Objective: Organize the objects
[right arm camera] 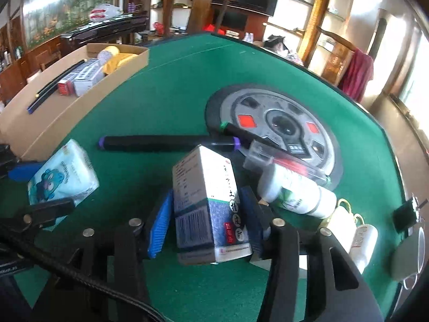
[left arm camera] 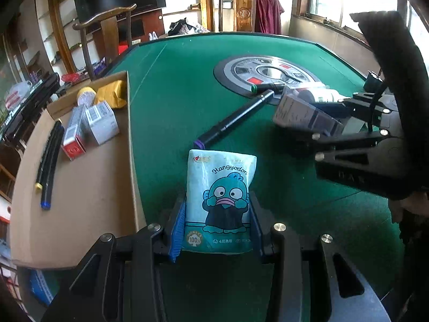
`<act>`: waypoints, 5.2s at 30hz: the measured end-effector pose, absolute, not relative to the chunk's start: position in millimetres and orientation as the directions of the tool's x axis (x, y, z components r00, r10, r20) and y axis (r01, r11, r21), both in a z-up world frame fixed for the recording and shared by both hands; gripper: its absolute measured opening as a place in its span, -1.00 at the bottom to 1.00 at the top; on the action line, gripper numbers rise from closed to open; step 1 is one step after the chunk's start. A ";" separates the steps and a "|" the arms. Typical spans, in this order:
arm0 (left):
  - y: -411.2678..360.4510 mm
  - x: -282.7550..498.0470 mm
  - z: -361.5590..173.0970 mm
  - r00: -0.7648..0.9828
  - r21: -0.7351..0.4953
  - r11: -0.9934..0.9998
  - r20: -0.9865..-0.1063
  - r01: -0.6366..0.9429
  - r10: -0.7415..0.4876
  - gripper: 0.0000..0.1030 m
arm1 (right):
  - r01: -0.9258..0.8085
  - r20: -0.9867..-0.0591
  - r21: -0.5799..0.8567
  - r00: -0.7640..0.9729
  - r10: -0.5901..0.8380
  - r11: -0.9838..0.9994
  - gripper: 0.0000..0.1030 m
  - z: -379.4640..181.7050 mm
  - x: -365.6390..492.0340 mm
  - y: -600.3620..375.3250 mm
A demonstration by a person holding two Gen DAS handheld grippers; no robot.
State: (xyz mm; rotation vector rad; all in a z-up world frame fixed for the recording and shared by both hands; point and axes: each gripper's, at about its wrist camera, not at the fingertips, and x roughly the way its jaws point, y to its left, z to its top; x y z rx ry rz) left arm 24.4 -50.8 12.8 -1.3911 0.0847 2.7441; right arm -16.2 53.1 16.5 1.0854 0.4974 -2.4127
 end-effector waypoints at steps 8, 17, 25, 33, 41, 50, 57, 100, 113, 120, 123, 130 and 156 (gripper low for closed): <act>-50.2 29.2 12.9 -0.622 0.027 -0.998 -0.783 -0.053 0.012 -0.29 | 0.491 -0.729 0.003 -0.595 -0.338 -0.871 -0.11 37.0 -19.4 74.3; -44.9 36.6 20.5 -0.663 0.067 -0.997 -0.749 -0.038 -0.025 -0.29 | 0.488 -0.718 0.069 -0.581 -0.383 -0.870 -0.11 41.2 -20.3 72.9; -43.4 41.9 26.2 -0.682 0.076 -0.996 -0.730 -0.036 -0.031 -0.29 | 0.495 -0.712 0.107 -0.567 -0.414 -0.862 -0.11 42.2 -18.6 71.0; -46.8 46.9 39.8 -0.714 0.063 -0.997 -0.700 -0.035 -0.019 -0.29 | 0.490 -0.694 0.169 -0.557 -0.457 -0.855 -0.11 46.0 -10.7 68.7; -54.4 53.9 47.0 -0.732 0.045 -0.998 -0.681 -0.036 -0.005 -0.29 | 0.478 -0.685 0.217 -0.547 -0.481 -0.851 -0.10 44.4 3.6 65.6; -67.9 61.3 53.9 -0.749 0.033 -0.999 -0.663 -0.029 0.000 -0.29 | 0.480 -0.674 0.253 -0.535 -0.509 -0.840 -0.10 44.0 20.2 57.0; -82.6 69.8 61.3 -0.764 0.016 -1.000 -0.646 -0.012 -0.001 -0.29 | 0.495 -0.670 0.262 -0.525 -0.525 -0.829 -0.10 48.1 28.9 42.5; -312.6 -115.8 23.4 -0.528 -0.159 -0.952 -0.849 0.262 -0.004 -0.29 | 0.573 -0.801 0.349 -0.228 -0.553 -0.742 -0.09 23.4 -21.7 -169.9; -316.6 -115.9 25.7 -0.568 -0.192 -0.950 -0.823 0.247 0.019 -0.23 | 0.569 -0.812 0.298 -0.270 -0.517 -0.766 -0.09 17.4 -27.0 -195.0; -319.8 -110.5 33.1 -0.590 -0.215 -0.945 -0.807 0.246 0.030 -0.15 | 0.588 -0.816 0.240 -0.308 -0.489 -0.772 -0.07 23.8 -21.1 -199.9; -318.7 -107.4 36.2 -0.593 -0.219 -0.944 -0.804 0.246 0.032 -0.15 | 0.587 -0.814 0.231 -0.321 -0.485 -0.776 -0.06 27.8 -20.6 -198.9; -315.2 -101.9 44.3 -0.600 -0.224 -0.944 -0.799 0.244 0.034 -0.07 | 0.595 -0.785 0.259 -0.329 -0.524 -0.761 0.03 43.8 -13.9 -185.0; -136.7 -59.8 74.7 -0.601 -0.171 -0.980 -0.774 -0.104 0.199 0.00 | 0.491 -0.638 0.325 -0.517 -0.570 -0.808 0.05 78.6 -17.5 58.0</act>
